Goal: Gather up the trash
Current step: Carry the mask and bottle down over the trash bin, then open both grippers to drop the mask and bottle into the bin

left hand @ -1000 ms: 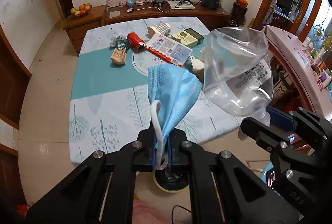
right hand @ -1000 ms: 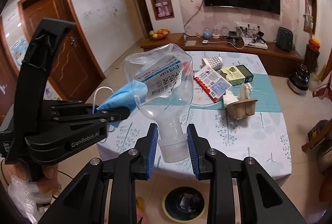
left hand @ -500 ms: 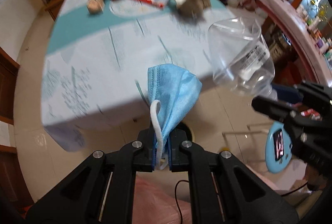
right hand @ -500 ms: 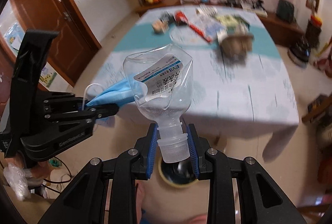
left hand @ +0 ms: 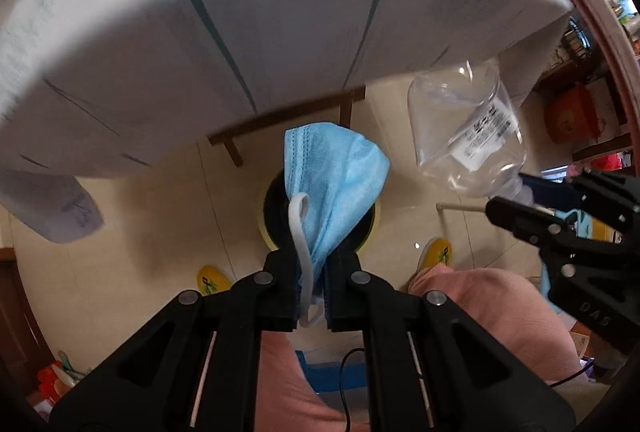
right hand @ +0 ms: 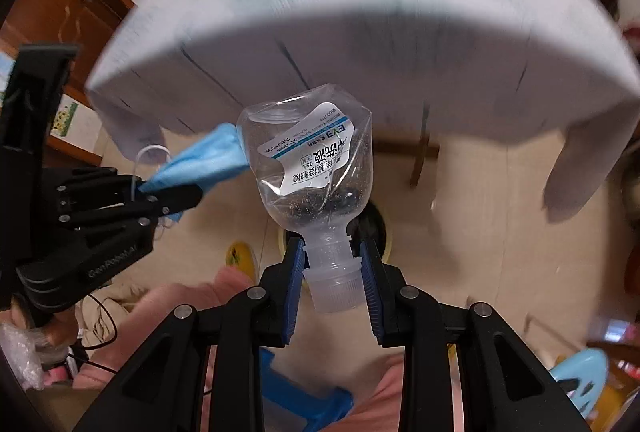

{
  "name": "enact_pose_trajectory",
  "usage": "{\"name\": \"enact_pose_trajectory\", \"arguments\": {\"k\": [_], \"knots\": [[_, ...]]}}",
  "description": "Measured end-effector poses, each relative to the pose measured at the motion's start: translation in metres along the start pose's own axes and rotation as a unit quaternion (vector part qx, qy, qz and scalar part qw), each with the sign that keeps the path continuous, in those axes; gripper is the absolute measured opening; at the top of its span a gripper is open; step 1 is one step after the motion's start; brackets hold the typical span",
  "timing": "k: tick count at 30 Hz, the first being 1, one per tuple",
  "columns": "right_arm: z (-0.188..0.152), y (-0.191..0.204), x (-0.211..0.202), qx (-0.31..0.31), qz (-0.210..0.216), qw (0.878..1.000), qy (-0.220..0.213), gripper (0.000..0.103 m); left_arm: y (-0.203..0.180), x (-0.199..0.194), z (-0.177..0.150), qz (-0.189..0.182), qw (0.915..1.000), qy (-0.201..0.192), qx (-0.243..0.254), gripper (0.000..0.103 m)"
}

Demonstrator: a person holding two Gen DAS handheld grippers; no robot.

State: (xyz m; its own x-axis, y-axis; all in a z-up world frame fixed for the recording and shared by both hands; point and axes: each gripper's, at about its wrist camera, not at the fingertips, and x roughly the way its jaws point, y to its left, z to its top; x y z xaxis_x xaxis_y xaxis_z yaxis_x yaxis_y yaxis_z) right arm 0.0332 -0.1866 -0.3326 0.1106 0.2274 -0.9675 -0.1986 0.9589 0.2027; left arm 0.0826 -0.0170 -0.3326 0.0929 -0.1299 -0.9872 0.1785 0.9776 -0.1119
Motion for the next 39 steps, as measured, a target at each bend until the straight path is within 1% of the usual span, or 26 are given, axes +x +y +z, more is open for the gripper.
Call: {"name": "enact_pose_trajectory", "arguments": {"k": [3,8,10,16,18,19,20,21,22,23,24,25,26,27,29,31,33,39], "knots": [[-0.01,-0.014,0.044,0.02,0.003,0.999,0.028,0.028,0.001,0.038,-0.002,-0.004,0.9999,0.015,-0.004,0.006],[-0.019,-0.026,0.119,0.029,-0.01,0.998,0.062,0.028,-0.001,0.101,-0.003,0.007,0.9995,0.03,0.01,0.006],[-0.022,-0.03,0.149,0.039,-0.006,0.996,0.075,0.028,0.0,0.129,-0.003,0.011,0.9991,0.037,0.015,0.006],[-0.023,-0.033,0.224,0.047,-0.015,0.993,0.103,0.028,0.006,0.194,-0.004,0.024,0.9984,0.048,0.021,0.007],[-0.019,-0.038,0.249,0.048,-0.01,0.993,0.111,0.028,0.009,0.212,-0.004,0.029,0.9979,0.053,0.024,0.011],[-0.02,-0.037,0.261,0.048,-0.006,0.992,0.115,0.029,0.011,0.22,-0.005,0.029,0.9977,0.056,0.026,0.016],[-0.019,-0.037,0.269,0.05,-0.004,0.992,0.119,0.029,0.012,0.226,-0.006,0.029,0.9976,0.057,0.027,0.024],[-0.019,-0.038,0.278,0.051,0.001,0.991,0.122,0.031,0.014,0.232,-0.007,0.032,0.9974,0.058,0.028,0.029],[-0.018,-0.036,0.286,0.051,0.003,0.991,0.123,0.033,0.017,0.237,-0.008,0.037,0.9971,0.06,0.029,0.038],[-0.019,-0.037,0.292,0.051,0.0,0.992,0.119,0.038,0.02,0.243,-0.008,0.036,0.9969,0.063,0.029,0.048],[-0.019,-0.036,0.296,0.05,-0.003,0.992,0.113,0.044,0.023,0.247,-0.008,0.035,0.9969,0.065,0.028,0.049],[-0.019,-0.037,0.3,0.051,-0.003,0.993,0.108,0.047,0.026,0.249,-0.008,0.035,0.997,0.064,0.026,0.05],[-0.018,-0.037,0.302,0.052,-0.002,0.993,0.104,0.05,0.029,0.249,-0.008,0.034,0.9972,0.063,0.023,0.053],[-0.017,-0.041,0.307,0.055,-0.001,0.993,0.1,0.052,0.032,0.249,-0.009,0.034,0.9972,0.062,0.022,0.056],[-0.018,-0.042,0.308,0.065,0.003,0.993,0.093,0.052,0.037,0.247,-0.009,0.038,0.9973,0.06,0.017,0.069],[-0.019,-0.044,0.308,0.075,0.004,0.993,0.087,0.053,0.041,0.242,-0.009,0.039,0.9975,0.057,0.014,0.075],[-0.019,-0.047,0.307,0.086,0.0,0.993,0.078,0.055,0.042,0.237,-0.009,0.041,0.9977,0.053,0.013,0.076],[-0.021,-0.045,0.285,0.114,-0.006,0.992,0.06,0.056,0.038,0.217,-0.008,0.041,0.9982,0.043,0.011,0.077]]}}
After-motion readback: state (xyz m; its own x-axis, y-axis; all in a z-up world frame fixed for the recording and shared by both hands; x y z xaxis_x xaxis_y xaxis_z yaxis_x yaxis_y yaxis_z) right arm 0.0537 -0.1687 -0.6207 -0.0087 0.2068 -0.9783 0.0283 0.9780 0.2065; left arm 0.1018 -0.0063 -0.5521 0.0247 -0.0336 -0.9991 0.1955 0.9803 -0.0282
